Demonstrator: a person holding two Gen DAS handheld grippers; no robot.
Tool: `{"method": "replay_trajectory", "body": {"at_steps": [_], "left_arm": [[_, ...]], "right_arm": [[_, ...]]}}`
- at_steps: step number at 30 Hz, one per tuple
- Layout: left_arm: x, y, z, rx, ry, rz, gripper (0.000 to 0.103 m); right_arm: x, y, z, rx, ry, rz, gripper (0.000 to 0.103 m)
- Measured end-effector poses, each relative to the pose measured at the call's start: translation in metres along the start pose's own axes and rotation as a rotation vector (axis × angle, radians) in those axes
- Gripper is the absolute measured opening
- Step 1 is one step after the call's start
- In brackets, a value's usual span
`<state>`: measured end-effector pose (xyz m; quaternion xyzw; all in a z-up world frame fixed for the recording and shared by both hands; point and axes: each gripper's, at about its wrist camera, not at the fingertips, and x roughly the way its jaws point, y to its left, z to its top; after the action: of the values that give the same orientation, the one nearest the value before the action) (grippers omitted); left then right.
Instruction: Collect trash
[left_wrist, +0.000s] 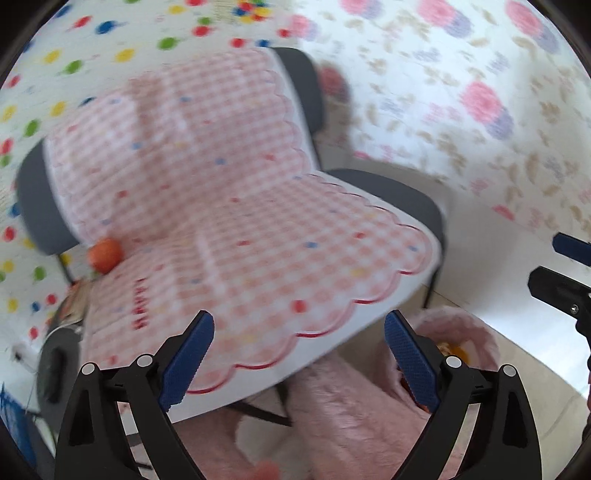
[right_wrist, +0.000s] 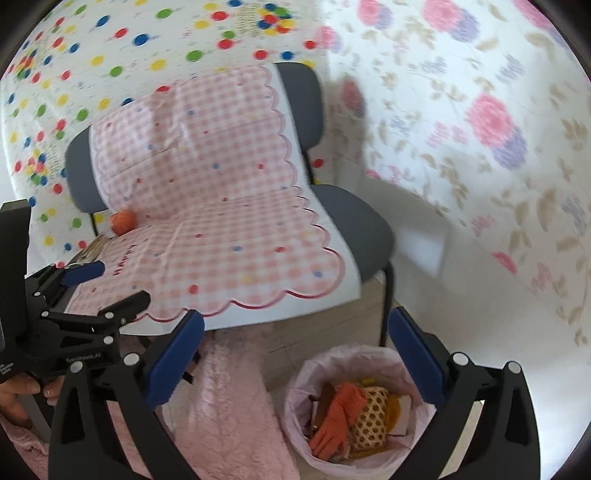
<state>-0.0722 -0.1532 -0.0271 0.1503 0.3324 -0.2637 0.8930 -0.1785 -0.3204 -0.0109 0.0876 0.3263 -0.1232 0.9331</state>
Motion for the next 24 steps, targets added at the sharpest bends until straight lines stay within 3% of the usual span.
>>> {"method": "replay_trajectory", "body": {"at_steps": [2, 5, 9, 13, 18, 24], "left_arm": [[-0.008, 0.017, -0.001, -0.047, -0.009, 0.024, 0.093], [-0.017, 0.034, -0.006, -0.061, 0.002, 0.121, 0.093], [-0.028, 0.059, -0.016, -0.116, 0.034, 0.121, 0.096], [-0.039, 0.079, -0.026, -0.151, 0.047, 0.194, 0.096], [-0.047, 0.099, -0.030, -0.201, 0.053, 0.230, 0.096], [-0.046, 0.110, -0.033, -0.222, 0.056, 0.233, 0.096]], "right_arm": [[0.003, 0.011, 0.009, -0.021, 0.014, 0.009, 0.098], [0.003, 0.027, 0.020, -0.056, -0.003, 0.011, 0.098], [0.007, 0.047, 0.029, -0.085, 0.003, 0.023, 0.098], [0.011, 0.065, 0.034, -0.115, 0.013, 0.055, 0.098], [0.014, 0.079, 0.041, -0.140, 0.008, 0.073, 0.098], [0.017, 0.091, 0.045, -0.156, 0.006, 0.082, 0.098]]}}
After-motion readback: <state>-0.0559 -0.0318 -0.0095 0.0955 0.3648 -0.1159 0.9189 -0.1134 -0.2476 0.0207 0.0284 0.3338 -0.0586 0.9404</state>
